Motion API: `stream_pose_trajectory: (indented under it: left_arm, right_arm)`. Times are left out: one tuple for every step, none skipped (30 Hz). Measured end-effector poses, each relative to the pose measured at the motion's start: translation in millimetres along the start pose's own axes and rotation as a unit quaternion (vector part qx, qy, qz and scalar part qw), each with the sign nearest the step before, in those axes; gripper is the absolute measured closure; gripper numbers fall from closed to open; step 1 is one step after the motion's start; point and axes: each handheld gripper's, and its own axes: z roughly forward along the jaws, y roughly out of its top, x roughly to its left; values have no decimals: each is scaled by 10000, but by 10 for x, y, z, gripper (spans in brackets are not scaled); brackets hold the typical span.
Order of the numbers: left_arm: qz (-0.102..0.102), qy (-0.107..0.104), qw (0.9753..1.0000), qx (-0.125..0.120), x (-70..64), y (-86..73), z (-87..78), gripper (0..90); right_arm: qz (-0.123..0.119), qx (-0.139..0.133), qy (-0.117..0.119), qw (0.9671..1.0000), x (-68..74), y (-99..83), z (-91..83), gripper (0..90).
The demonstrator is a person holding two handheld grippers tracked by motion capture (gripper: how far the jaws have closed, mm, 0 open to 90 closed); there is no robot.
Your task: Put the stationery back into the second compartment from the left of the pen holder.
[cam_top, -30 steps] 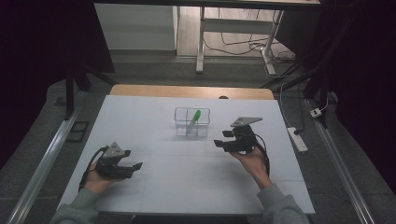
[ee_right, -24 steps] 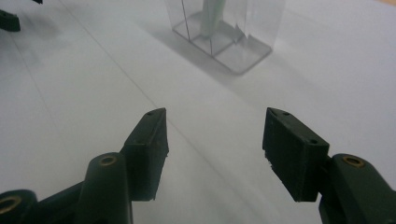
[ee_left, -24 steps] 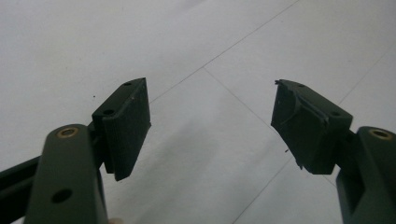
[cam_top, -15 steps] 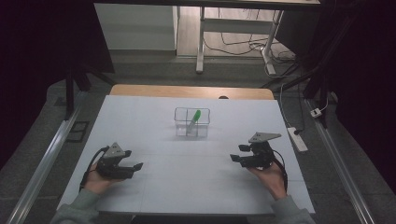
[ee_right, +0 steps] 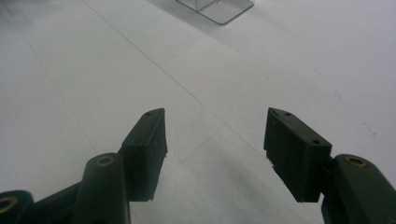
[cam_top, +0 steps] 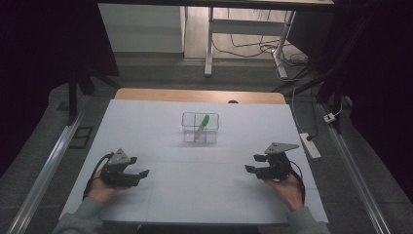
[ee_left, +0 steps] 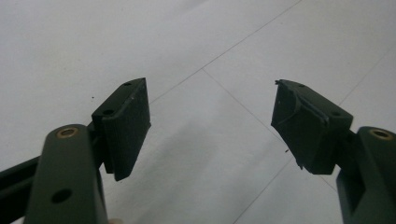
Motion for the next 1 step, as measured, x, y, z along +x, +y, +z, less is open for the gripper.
stream_pose_trajectory:
  left_arm:
    - [5,-1,10000,-3,0,1,0,275]
  right_arm:
    - [-21,7,-8,10000,-2,0,1,381]
